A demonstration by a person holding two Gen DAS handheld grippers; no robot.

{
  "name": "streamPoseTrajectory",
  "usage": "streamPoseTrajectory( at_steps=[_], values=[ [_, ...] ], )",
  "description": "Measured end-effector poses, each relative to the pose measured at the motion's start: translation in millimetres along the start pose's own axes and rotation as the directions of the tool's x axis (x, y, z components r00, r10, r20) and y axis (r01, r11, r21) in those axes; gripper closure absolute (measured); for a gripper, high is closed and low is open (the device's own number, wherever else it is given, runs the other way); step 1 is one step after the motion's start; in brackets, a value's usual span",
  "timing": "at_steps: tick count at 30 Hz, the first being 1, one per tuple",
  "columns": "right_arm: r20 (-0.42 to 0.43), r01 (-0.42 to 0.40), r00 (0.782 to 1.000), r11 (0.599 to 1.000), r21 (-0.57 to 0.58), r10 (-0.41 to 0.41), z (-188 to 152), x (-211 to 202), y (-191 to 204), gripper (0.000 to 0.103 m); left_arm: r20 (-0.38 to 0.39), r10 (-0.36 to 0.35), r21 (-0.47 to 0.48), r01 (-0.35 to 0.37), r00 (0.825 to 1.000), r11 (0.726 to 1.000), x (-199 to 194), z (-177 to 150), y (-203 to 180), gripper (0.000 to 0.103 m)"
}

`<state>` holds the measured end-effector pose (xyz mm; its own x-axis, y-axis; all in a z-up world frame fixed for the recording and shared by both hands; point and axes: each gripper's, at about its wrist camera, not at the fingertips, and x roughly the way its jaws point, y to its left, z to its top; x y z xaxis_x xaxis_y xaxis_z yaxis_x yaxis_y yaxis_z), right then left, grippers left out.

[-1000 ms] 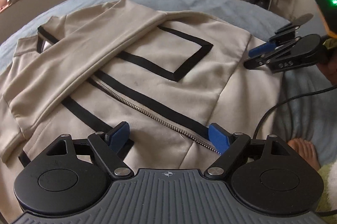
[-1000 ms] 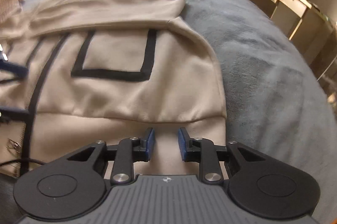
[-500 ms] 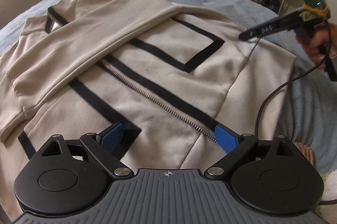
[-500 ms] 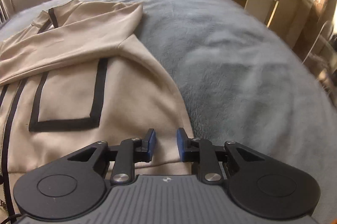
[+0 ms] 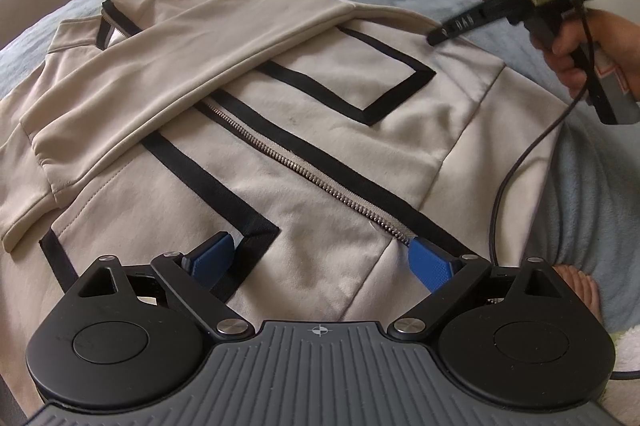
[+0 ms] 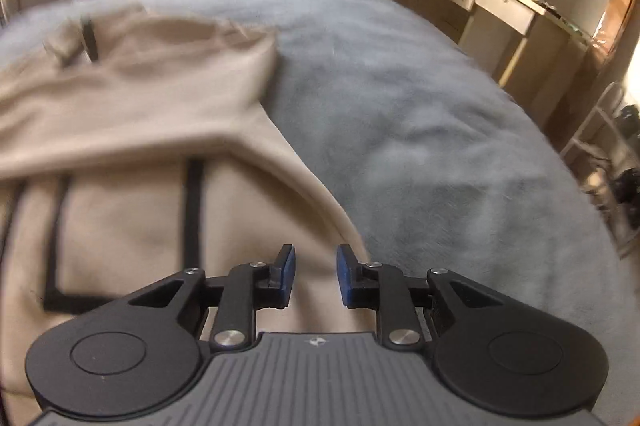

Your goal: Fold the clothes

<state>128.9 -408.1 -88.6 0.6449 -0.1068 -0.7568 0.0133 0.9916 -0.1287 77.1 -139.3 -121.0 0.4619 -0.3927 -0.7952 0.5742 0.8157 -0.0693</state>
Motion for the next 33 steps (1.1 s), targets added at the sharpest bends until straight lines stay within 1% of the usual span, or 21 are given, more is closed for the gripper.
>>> streamPoseTrajectory(
  at_steps=[1,4,6,8,10,12,15,16,17,18,19,20,21,22,23,24,25,27,30,32,33],
  values=[
    [0.002,-0.037,0.999,0.999,0.008,0.037,1.0,1.8,0.7,0.079,0.002,-0.001,-0.005,0.001,1.0,1.0,-0.1,0.0,0.5,0.008],
    [-0.051,-0.006,0.999,1.0,0.022,0.007,2.6,16.8,1.3,0.079,-0.002,-0.013,-0.041,0.013,1.0,0.999,-4.8,0.4,5.1,0.008],
    [-0.064,0.013,0.998,0.998,0.064,-0.009,3.1,17.5,-1.8,0.078,0.003,-0.032,-0.097,0.032,0.999,0.995,-12.9,-1.9,13.1,0.008],
    [-0.069,0.031,0.997,0.998,0.063,-0.026,7.7,6.2,4.7,0.077,0.015,-0.05,-0.169,0.052,0.999,0.984,-21.4,-7.4,23.7,0.008],
    [-0.034,-0.052,0.998,0.997,0.049,0.054,12.1,-9.4,17.6,0.077,0.031,-0.051,-0.222,0.057,0.998,0.973,-30.8,-14.8,32.8,0.008],
    [0.002,-0.159,0.987,0.987,0.022,0.159,18.3,-22.2,35.9,0.077,0.047,-0.051,-0.275,0.062,0.998,0.959,-40.2,-22.2,42.0,0.008],
    [0.018,-0.283,0.959,0.958,-0.043,0.284,30.2,-34.3,71.3,0.077,0.084,-0.045,-0.334,0.071,0.995,0.94,-59.8,-32.3,56.2,0.008],
    [0.018,-0.319,0.947,0.945,-0.068,0.321,34.6,-37.4,84.0,0.077,0.098,-0.033,-0.361,0.066,0.995,0.93,-68.2,-36.5,63.1,0.008],
    [0.01,-0.366,0.93,0.927,-0.079,0.368,40.4,-40.3,95.3,0.077,0.109,-0.016,-0.392,0.058,0.994,0.918,-77.2,-41.2,71.3,0.008],
    [0.002,-0.414,0.909,0.906,-0.089,0.416,46.2,-43.1,106.5,0.077,0.119,0.001,-0.423,0.049,0.993,0.905,-86.2,-45.9,79.6,0.008],
    [-0.021,-0.477,0.879,0.874,-0.093,0.477,53.5,-44.9,118.3,0.077,0.131,0.026,-0.46,0.037,0.991,0.887,-96.3,-51.8,88.8,0.008],
    [-0.045,-0.539,0.842,0.837,-0.096,0.538,60.8,-46.7,130.1,0.077,0.141,0.065,-0.505,0.015,0.988,0.863,-107.1,-60.0,99.2,0.008],
    [-0.061,-0.584,0.812,0.806,-0.096,0.581,66.4,-48.0,140.8,0.076,0.145,0.109,-0.552,-0.011,0.983,0.834,-117.2,-68.9,109.5,0.008],
    [-0.098,-0.633,0.774,0.768,-0.094,0.626,72.2,-48.6,156.2,0.074,0.147,0.152,-0.598,-0.035,0.977,0.801,-127.3,-77.9,119.7,0.008],
    [-0.138,-0.681,0.731,0.727,-0.088,0.668,78.1,-49.1,172.0,0.073,0.148,0.2,-0.65,-0.057,0.968,0.757,-137.8,-88.8,130.2,0.008],
    [-0.174,-0.718,0.692,0.692,-0.074,0.7,82.6,-46.8,186.5,0.072,0.148,0.254,-0.71,-0.076,0.956,0.701,-148.9,-102.1,141.0,0.008],
    [-0.201,-0.748,0.657,0.661,-0.053,0.727,86.2,-44.1,199.9,0.072,0.144,0.306,-0.764,-0.091,0.941,0.639,-159.9,-115.4,151.8,0.008],
    [-0.266,-0.795,0.585,0.606,-0.003,0.766,89.0,-36.4,231.1,0.072,0.123,0.411,-0.863,-0.107,0.903,0.493,-180.4,-145.7,169.8,0.008],
    [-0.304,-0.827,0.536,0.561,-0.006,0.787,82.9,-38.4,265.8,0.072,0.043,0.547,-0.955,-0.127,0.836,0.269,-208.3,-191.2,188.8,0.008],
    [-0.328,-0.847,0.504,0.531,-0.008,0.799,78.5,-40.0,288.6,0.072,-0.033,0.606,-0.983,-0.136,0.795,0.125,-224.0,-217.9,199.5,0.008],
    [-0.34,-0.857,0.488,0.516,-0.009,0.804,76.4,-40.8,300.1,0.072,-0.064,0.624,-0.99,-0.129,0.778,0.06,-230.4,-229.9,204.6,0.007]
  ],
)
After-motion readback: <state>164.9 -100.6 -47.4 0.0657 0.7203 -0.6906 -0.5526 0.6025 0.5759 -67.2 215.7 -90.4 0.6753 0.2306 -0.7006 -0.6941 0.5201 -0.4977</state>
